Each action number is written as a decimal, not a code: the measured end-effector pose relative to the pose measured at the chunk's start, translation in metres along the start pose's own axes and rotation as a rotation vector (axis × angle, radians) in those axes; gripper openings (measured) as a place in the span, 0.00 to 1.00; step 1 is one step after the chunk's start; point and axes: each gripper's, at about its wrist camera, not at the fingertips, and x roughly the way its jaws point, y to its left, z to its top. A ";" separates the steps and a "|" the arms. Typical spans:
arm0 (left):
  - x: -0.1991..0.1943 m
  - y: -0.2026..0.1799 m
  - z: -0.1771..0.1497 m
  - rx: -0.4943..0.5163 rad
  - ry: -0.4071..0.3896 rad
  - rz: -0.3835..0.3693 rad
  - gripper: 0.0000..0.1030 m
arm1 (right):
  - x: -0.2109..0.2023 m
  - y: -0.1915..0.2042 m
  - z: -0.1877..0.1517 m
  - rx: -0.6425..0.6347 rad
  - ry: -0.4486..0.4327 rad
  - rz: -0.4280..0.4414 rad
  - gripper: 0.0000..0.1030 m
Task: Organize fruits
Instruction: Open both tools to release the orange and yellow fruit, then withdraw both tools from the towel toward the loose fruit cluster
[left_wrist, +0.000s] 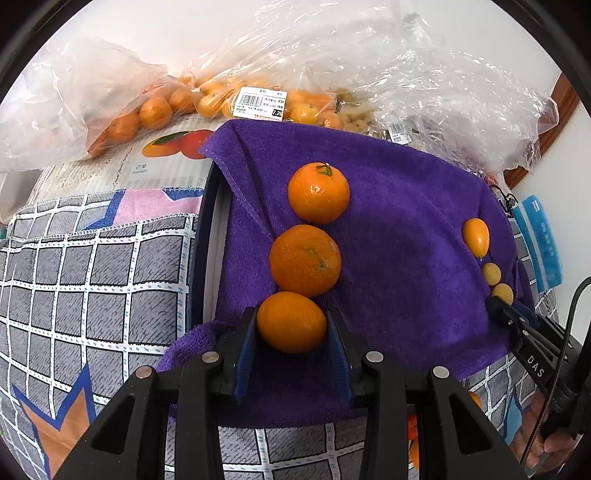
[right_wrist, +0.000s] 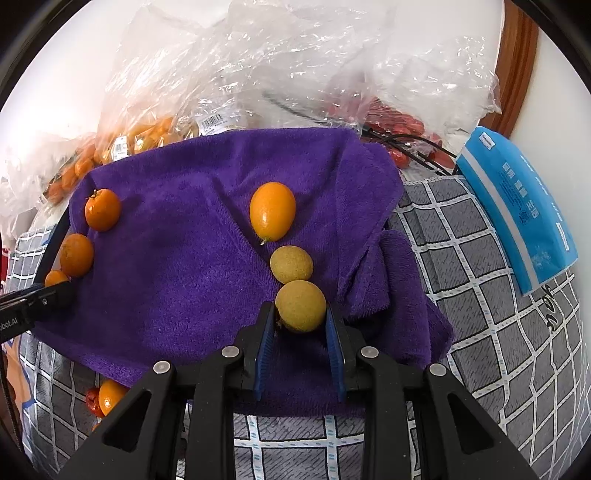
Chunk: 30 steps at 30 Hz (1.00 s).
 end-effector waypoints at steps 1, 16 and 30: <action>0.000 0.000 0.000 0.004 0.002 -0.002 0.34 | -0.002 0.000 0.000 0.002 0.001 0.004 0.30; -0.040 -0.014 -0.012 0.053 -0.039 -0.025 0.46 | -0.060 0.005 -0.004 0.020 -0.094 -0.007 0.43; -0.108 -0.007 -0.028 0.038 -0.165 -0.028 0.46 | -0.117 0.019 -0.015 0.015 -0.178 0.015 0.43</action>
